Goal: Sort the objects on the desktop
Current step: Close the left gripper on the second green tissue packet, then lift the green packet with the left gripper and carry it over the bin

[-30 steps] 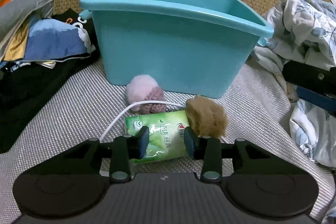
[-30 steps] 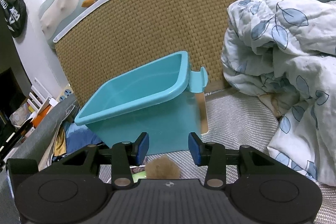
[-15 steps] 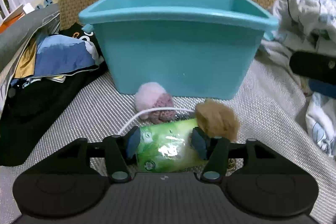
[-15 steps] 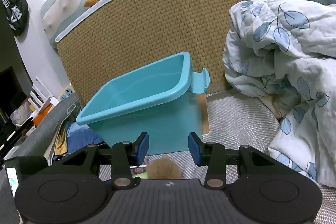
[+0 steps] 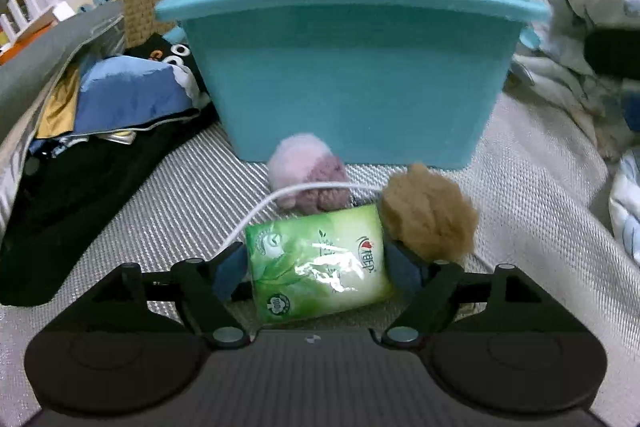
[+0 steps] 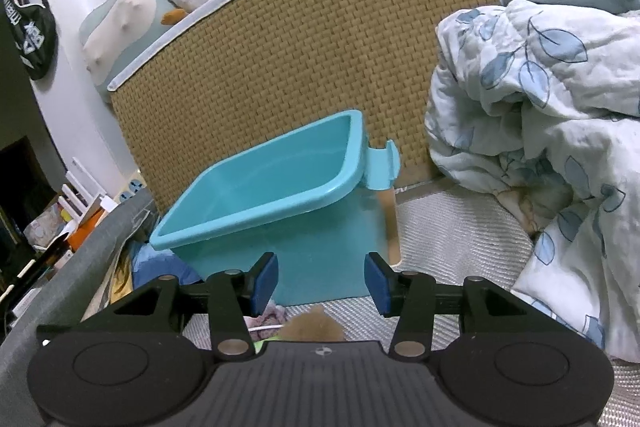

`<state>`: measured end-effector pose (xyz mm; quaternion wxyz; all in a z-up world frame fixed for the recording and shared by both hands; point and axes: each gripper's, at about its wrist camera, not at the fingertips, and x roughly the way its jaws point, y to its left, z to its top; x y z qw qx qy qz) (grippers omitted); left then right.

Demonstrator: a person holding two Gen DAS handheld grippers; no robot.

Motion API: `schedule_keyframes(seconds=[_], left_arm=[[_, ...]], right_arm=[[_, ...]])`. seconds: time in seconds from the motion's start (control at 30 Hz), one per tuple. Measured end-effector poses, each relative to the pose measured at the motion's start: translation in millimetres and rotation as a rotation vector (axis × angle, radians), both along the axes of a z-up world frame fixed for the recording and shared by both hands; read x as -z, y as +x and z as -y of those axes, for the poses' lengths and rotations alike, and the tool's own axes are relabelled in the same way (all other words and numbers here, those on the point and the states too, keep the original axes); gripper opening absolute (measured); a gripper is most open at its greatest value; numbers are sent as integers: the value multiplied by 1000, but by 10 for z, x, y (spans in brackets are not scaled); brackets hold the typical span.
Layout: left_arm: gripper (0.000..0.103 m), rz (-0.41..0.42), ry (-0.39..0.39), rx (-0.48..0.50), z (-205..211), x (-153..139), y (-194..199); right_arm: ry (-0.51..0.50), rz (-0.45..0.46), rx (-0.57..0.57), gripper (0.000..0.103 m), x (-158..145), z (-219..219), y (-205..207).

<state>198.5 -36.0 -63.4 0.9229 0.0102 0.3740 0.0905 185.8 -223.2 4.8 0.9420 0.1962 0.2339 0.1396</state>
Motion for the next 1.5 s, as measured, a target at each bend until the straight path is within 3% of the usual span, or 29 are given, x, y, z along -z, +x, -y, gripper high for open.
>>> schedule_keyframes(seconds=[0.1, 0.23, 0.43, 0.57, 0.77, 1.03, 1.5], left_arm=[[82, -7, -81, -2, -108, 7, -5], [85, 4, -124, -13, -207, 40, -13], [88, 9, -76, -2, -162, 93, 49], [89, -4, -103, -16, -166, 118, 92], [76, 19, -105, 1, -186, 57, 8], [75, 50, -142, -8, -296, -31, -116], [75, 106, -100, 46, -212, -273, -277]], right_arm=[[2, -2, -5, 52, 1, -3, 8], [-13, -5, -15, 52, 15, -35, -1], [-18, -3, -33, 52, 7, -63, -2], [-17, -13, -34, 52, 24, -57, 17], [-11, -12, -38, 52, 23, -54, 9], [-11, -13, -49, 52, 21, -87, 3], [-39, -12, -57, 52, 39, -140, -15]])
